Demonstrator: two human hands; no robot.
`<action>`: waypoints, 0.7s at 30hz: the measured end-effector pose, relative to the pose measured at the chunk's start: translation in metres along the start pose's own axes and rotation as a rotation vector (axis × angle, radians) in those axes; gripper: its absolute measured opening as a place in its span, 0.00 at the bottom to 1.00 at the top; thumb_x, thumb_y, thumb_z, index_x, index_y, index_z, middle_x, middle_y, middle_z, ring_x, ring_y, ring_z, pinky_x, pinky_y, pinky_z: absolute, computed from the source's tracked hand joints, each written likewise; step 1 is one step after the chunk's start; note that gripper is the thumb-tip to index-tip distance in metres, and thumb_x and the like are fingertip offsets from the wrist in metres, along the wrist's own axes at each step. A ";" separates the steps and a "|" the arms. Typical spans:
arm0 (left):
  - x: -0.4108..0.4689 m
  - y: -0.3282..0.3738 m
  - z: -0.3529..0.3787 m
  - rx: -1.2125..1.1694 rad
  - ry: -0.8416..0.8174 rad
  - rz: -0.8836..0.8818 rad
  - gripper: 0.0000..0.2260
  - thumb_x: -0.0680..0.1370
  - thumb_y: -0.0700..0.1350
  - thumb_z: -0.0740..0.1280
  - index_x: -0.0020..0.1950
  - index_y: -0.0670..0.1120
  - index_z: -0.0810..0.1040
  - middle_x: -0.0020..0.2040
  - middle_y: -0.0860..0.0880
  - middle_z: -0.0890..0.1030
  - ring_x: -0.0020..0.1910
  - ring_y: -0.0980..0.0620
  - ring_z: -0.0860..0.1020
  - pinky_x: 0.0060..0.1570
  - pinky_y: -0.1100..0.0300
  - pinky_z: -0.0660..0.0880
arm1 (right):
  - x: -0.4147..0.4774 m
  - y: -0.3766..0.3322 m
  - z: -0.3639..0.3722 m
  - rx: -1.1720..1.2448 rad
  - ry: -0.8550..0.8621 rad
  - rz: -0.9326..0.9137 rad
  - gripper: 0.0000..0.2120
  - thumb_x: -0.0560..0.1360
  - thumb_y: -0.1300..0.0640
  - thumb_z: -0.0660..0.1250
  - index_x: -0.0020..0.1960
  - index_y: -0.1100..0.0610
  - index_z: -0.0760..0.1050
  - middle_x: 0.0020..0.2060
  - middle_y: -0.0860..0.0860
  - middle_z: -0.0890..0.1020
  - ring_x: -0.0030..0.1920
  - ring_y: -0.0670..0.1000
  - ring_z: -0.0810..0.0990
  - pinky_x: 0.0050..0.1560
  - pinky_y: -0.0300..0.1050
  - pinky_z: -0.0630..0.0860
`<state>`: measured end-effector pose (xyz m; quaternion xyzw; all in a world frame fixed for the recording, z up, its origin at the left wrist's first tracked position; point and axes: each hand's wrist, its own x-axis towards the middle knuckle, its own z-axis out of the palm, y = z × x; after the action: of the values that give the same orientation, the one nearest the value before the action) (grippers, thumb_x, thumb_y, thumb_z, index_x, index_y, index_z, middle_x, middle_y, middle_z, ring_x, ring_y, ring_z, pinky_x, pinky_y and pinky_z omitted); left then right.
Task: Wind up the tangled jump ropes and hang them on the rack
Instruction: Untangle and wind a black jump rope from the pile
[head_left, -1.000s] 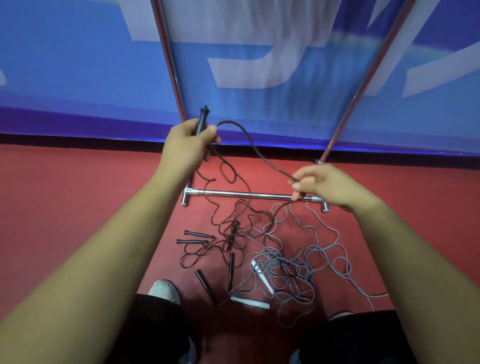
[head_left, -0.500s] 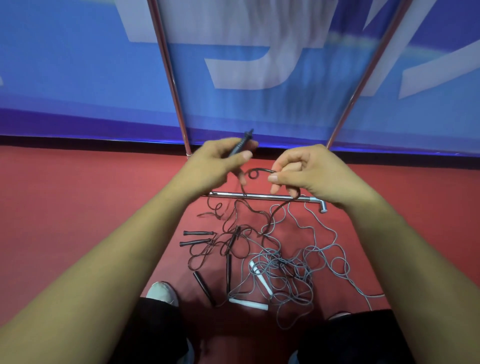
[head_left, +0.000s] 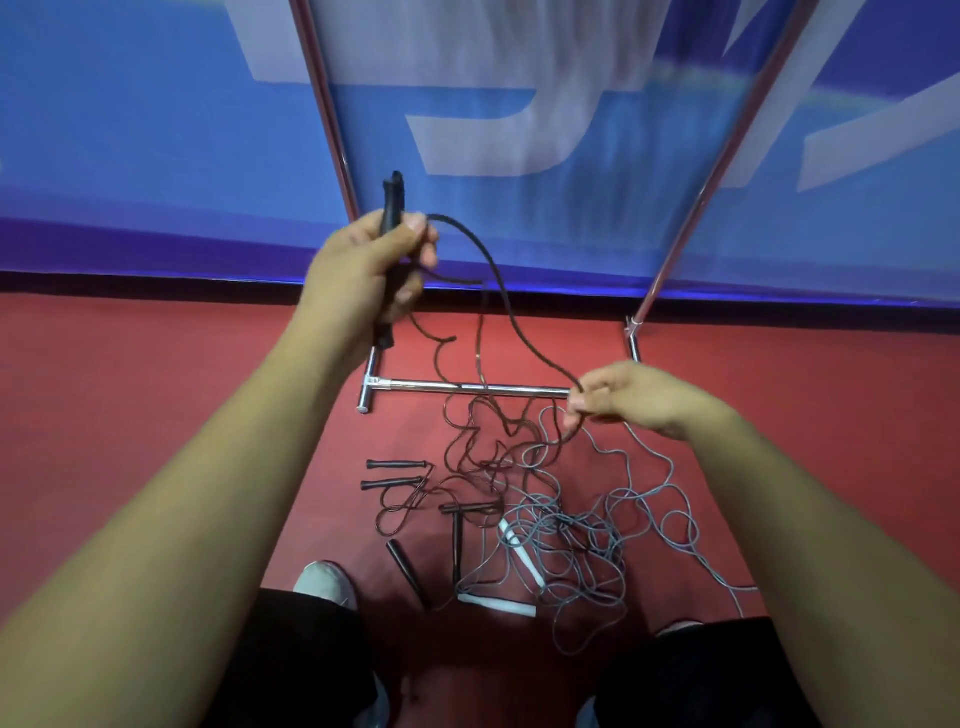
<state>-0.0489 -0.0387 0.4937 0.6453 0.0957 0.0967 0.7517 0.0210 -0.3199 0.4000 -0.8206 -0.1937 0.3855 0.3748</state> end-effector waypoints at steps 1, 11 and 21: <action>0.002 -0.002 -0.004 0.184 0.087 0.007 0.04 0.82 0.43 0.63 0.52 0.45 0.78 0.42 0.49 0.81 0.22 0.55 0.70 0.22 0.65 0.60 | -0.003 -0.006 -0.003 0.129 0.060 -0.031 0.07 0.78 0.54 0.69 0.47 0.56 0.83 0.40 0.53 0.86 0.49 0.56 0.83 0.56 0.51 0.79; -0.028 -0.006 0.026 0.482 -0.385 -0.013 0.13 0.83 0.39 0.63 0.66 0.40 0.77 0.40 0.52 0.83 0.24 0.59 0.73 0.23 0.71 0.62 | -0.043 -0.102 0.003 0.320 0.217 -0.390 0.11 0.78 0.56 0.69 0.50 0.65 0.82 0.23 0.51 0.71 0.28 0.50 0.66 0.31 0.41 0.64; -0.015 -0.002 0.013 -0.008 -0.163 -0.004 0.09 0.82 0.38 0.61 0.41 0.46 0.72 0.33 0.50 0.71 0.27 0.55 0.62 0.24 0.64 0.53 | -0.021 -0.029 -0.014 -0.163 0.071 -0.016 0.05 0.76 0.58 0.72 0.42 0.56 0.80 0.31 0.44 0.80 0.30 0.35 0.73 0.35 0.29 0.69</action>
<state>-0.0599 -0.0558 0.4942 0.6477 0.0349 0.0427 0.7599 0.0181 -0.3204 0.4384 -0.8600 -0.2174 0.3360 0.3165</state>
